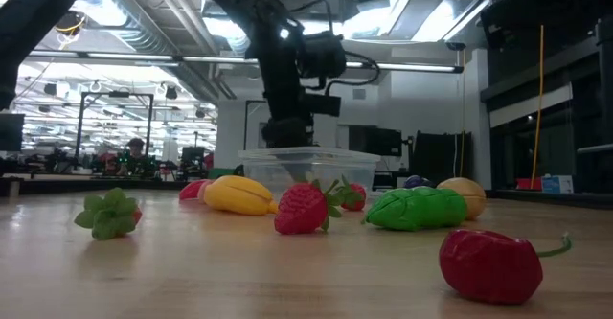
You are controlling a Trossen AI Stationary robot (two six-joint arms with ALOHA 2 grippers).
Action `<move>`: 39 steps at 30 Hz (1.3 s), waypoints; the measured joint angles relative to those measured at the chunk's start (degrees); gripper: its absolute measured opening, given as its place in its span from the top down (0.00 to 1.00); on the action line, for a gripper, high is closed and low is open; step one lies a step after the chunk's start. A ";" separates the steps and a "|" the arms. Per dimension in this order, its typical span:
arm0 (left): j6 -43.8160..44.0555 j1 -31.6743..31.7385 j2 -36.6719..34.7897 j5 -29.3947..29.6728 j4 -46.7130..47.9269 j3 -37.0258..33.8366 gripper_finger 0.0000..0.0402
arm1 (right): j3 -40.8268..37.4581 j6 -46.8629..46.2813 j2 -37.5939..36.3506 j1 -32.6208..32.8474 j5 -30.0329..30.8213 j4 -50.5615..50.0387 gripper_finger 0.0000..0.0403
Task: Pick and placing Produce into tupperware
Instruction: Put the green bean into the transparent container
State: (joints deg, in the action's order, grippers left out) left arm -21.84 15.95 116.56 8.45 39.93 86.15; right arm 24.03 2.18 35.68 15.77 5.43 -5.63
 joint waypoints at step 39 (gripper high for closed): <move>20.30 -23.58 -49.46 7.32 -41.15 -44.96 0.22 | 0.00 -0.22 4.08 5.25 0.15 4.87 0.96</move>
State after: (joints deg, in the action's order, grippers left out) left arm -1.55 -7.62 67.10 15.77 -1.23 41.19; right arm 24.03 1.96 39.76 21.02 5.58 -0.76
